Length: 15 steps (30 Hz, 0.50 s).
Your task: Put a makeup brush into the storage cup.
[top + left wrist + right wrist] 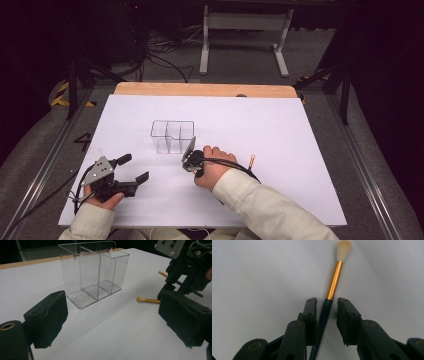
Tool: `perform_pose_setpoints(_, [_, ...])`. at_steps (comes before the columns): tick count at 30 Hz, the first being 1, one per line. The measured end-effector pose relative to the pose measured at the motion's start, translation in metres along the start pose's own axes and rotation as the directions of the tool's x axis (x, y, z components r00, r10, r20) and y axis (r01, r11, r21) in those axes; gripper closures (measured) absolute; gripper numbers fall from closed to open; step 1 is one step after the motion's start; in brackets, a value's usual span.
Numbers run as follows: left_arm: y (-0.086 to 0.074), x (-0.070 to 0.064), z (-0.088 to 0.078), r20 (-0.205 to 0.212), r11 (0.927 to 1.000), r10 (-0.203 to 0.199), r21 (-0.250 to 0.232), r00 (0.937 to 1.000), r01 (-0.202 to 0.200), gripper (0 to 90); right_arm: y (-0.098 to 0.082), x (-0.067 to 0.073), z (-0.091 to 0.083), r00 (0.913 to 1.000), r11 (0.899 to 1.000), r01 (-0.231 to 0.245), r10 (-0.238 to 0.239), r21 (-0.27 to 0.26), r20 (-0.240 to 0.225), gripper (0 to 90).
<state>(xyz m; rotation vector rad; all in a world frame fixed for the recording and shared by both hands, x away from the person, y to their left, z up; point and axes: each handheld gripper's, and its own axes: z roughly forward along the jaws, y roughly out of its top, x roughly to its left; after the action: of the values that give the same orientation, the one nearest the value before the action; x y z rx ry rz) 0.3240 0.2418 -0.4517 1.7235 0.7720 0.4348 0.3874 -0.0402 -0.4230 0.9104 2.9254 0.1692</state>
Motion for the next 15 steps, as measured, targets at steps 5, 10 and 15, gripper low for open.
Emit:
perform_pose_setpoints(5, [0.0005, -0.0012, 0.0001, 0.027, 1.0000, -0.003, -0.001, 0.9996, 0.003, 12.2, 0.0019, 0.0021, 0.0001, 1.0000, 1.000, 0.003, -0.003, 0.013, 0.002, 75.6])
perform_pose_setpoints(10, [0.0019, -0.0041, 0.0008, 0.078, 0.9998, -0.011, -0.015, 0.9969, 0.012, 12.6, 0.0027, 0.0024, 0.0002, 1.0000, 1.000, 0.000, 0.000, 0.019, 0.000, 76.7])
perform_pose_setpoints(15, [0.0017, -0.0056, 0.0040, 0.123, 0.9998, -0.019, 0.010, 0.9922, 0.018, 14.4, 0.0034, 0.0016, 0.0002, 1.0000, 1.000, -0.003, 0.004, 0.027, -0.007, 80.1])
